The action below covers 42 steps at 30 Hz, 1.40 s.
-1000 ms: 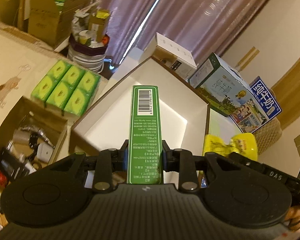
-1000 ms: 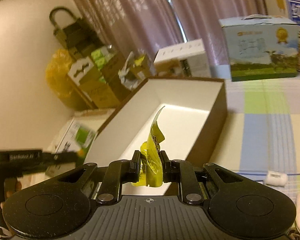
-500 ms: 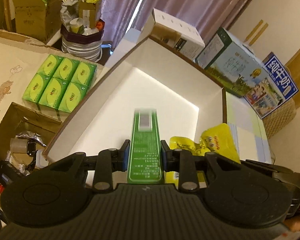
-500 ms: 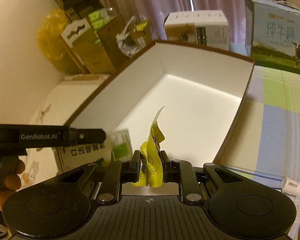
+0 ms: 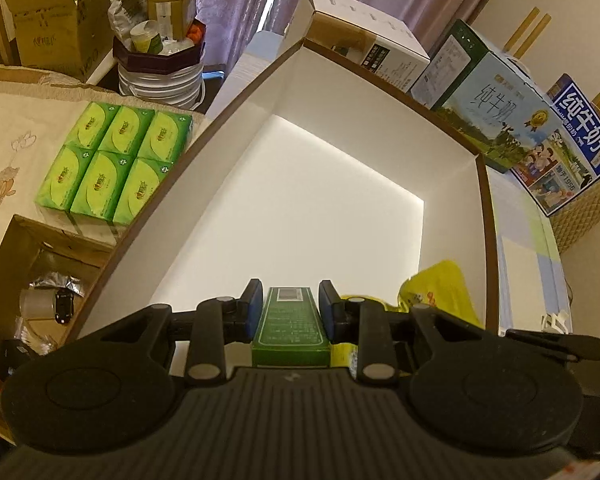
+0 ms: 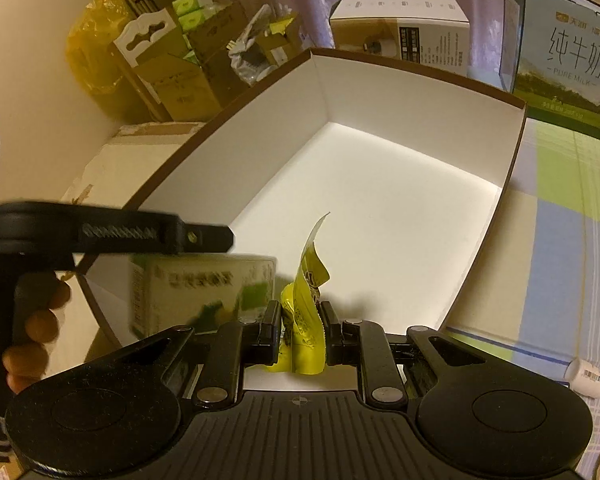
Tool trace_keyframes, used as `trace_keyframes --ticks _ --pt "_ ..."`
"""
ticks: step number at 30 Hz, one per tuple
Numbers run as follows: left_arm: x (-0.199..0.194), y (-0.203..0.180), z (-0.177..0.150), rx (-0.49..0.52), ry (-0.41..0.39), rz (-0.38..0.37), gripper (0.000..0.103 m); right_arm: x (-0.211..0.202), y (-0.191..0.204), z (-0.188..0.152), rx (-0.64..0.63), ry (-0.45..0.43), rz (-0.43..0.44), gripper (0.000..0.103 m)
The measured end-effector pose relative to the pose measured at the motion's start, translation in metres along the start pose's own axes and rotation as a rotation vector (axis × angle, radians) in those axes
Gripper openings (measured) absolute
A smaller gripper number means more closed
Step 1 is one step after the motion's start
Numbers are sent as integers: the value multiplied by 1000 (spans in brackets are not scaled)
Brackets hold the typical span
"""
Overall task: Organize objects
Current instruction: 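Lower green box into brown box, open left tool while right tool carries pouch over, then lower the yellow pouch into the brown box and open the right tool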
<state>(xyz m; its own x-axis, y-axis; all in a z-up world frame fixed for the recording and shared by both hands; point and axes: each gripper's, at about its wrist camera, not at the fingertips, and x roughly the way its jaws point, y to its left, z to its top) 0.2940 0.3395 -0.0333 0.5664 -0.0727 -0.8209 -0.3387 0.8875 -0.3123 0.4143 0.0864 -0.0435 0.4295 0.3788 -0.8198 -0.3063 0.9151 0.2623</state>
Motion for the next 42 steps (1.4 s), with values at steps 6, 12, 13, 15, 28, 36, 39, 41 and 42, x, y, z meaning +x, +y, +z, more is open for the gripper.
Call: trace_keyframes --ticks 6,12,13,15,28,36,39,41,42 --pt "-9 3 8 10 -37 -8 26 0 3 3 -18 -7 -25 16" --pt "-22 8 10 28 -65 22 41 -4 8 5 -44 -14 -27 18" --pt "-24 9 9 32 -68 29 44 -5 9 4 -44 -15 -29 20" --pt "-28 10 7 41 -73 43 48 -6 10 3 -48 -14 -29 25" --pt "-67 13 -15 77 -105 35 58 -51 24 -20 -78 -103 -8 47" --pt "-78 4 -37 182 -81 72 58 -70 13 -35 -10 -130 -17 47" --pt "-71 4 -44 206 -50 93 58 -77 7 -37 16 -143 -38 47" --pt "-68 3 -48 233 -52 100 58 -82 2 -39 36 -156 -52 47" --pt "-67 2 -49 247 -51 106 58 -84 0 -39 44 -161 -57 47"
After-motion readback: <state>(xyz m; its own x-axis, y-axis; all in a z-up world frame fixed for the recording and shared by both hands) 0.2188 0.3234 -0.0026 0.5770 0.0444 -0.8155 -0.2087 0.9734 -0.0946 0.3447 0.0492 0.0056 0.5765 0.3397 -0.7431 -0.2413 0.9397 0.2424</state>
